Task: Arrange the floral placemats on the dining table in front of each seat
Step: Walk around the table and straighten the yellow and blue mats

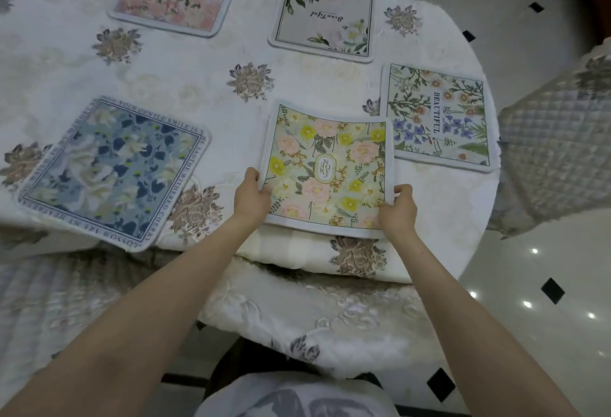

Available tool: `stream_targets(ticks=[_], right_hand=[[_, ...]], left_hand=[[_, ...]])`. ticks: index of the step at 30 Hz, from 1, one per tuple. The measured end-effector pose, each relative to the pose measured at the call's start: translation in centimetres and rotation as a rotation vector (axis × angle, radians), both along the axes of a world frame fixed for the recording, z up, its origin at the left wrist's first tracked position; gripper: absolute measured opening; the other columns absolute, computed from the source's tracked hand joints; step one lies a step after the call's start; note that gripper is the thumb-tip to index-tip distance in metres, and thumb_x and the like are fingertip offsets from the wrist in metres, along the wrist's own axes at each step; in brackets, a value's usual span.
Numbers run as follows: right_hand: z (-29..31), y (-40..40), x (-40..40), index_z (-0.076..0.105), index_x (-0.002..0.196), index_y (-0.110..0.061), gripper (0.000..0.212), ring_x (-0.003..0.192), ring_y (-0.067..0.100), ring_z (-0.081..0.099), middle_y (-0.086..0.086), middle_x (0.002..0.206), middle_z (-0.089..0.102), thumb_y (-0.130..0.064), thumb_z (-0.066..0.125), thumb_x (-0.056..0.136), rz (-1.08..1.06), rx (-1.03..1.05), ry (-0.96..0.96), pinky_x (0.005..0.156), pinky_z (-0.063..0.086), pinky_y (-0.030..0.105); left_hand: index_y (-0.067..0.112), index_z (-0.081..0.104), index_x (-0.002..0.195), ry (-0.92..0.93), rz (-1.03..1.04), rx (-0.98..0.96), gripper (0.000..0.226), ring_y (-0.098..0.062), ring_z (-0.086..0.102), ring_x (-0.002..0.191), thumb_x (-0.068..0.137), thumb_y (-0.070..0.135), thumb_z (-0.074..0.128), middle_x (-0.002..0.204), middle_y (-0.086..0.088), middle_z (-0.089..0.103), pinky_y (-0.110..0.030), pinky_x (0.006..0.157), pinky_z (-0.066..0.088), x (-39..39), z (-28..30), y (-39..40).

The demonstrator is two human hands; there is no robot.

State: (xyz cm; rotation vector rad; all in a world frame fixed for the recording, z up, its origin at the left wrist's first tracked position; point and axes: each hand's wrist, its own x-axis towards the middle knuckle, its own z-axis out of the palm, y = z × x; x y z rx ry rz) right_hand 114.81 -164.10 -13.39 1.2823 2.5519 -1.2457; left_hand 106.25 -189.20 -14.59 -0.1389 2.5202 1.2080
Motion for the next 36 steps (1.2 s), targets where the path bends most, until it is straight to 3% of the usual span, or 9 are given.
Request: stream_targets(ticks=[2,7,12,20,24,28,31,33,36], right_hand=[[-0.1,0.6,1.1,0.038,0.114,-0.006,0.030,0.064,0.018,0.046,0.008,0.088,0.049,0.006,0.044,0.088,0.000,0.007,-0.010,0.058,0.046,0.039],[-0.9,1.1,3.1,0.038,0.115,-0.006,0.030,0.069,0.022,0.048,0.009,0.089,0.050,0.006,0.043,0.088,0.015,-0.009,-0.013,0.051,0.039,0.030],[-1.6,1.1,3.6,0.037,0.117,-0.006,0.032,0.073,0.025,0.051,0.010,0.092,0.052,0.007,0.041,0.088,0.008,-0.025,-0.013,0.064,0.049,0.041],[-2.3,1.4,4.0,0.041,0.122,-0.002,0.036,0.076,0.024,0.054,0.015,0.101,0.059,0.003,0.043,0.086,0.057,0.004,-0.071,0.051,0.038,0.027],[-2.1,1.6,4.1,0.048,0.116,0.001,0.029,0.094,0.035,0.057,0.021,0.109,0.059,-0.002,0.049,0.087,0.129,0.100,-0.114,0.068,0.042,0.033],[-1.5,1.6,4.2,0.054,0.107,0.002,0.022,0.101,0.036,0.047,0.023,0.108,0.054,-0.011,0.050,0.089,0.301,0.370,-0.229,0.074,0.034,0.035],[-0.6,1.5,4.0,0.049,0.120,-0.001,0.032,0.107,0.035,0.044,0.020,0.117,0.054,-0.010,0.047,0.090,0.368,0.428,-0.157,0.077,0.038,0.037],[0.2,1.2,3.4,0.043,0.134,-0.006,0.043,0.116,0.033,0.042,0.016,0.128,0.052,-0.014,0.047,0.092,0.417,0.442,-0.080,0.088,0.041,0.040],[1.8,0.6,2.3,0.042,0.138,-0.007,0.047,0.123,0.031,0.041,0.013,0.135,0.051,-0.023,0.047,0.094,0.490,0.469,0.026,0.098,0.040,0.041]], left_hand=[[0.010,0.033,0.095,-0.007,-0.003,0.001,0.014,-0.012,0.036,0.055,0.094,0.012,0.047,0.068,0.001,0.039,-0.027,0.048,0.026,1.0,-0.1,0.4],[0.010,0.035,0.095,-0.057,0.014,-0.014,0.013,-0.020,0.043,0.063,0.094,0.013,0.048,0.076,-0.005,0.046,-0.027,0.049,0.031,2.6,-0.7,0.7],[0.008,0.040,0.087,-0.024,-0.026,-0.107,0.017,-0.025,0.046,0.068,0.088,0.013,0.056,0.076,-0.007,0.050,-0.025,0.048,0.028,3.2,-1.2,0.4],[0.006,0.047,0.103,-0.012,-0.116,-0.195,0.026,-0.034,0.055,0.080,0.091,0.028,0.053,0.095,-0.019,0.058,-0.034,0.062,0.037,3.3,-1.9,-0.5],[0.001,0.047,0.103,-0.013,-0.151,-0.290,0.027,-0.035,0.053,0.086,0.091,0.026,0.052,0.099,-0.021,0.056,-0.036,0.067,0.038,3.3,-1.8,-0.2],[-0.002,0.047,0.109,0.067,-0.244,-0.525,0.032,-0.035,0.046,0.101,0.091,0.025,0.051,0.110,-0.022,0.050,-0.040,0.081,0.040,3.1,-0.6,0.5],[-0.001,0.043,0.118,0.164,-0.326,-0.638,0.039,-0.035,0.044,0.106,0.086,0.019,0.056,0.116,-0.021,0.048,-0.039,0.083,0.041,2.6,0.9,1.2],[0.001,0.039,0.128,0.231,-0.385,-0.629,0.047,-0.034,0.044,0.108,0.087,0.020,0.054,0.120,-0.020,0.048,-0.039,0.084,0.041,2.2,2.0,1.7],[0.007,0.033,0.139,0.330,-0.439,-0.577,0.053,-0.033,0.042,0.117,0.092,0.026,0.048,0.131,-0.018,0.046,-0.039,0.091,0.039,1.9,3.9,2.5]])
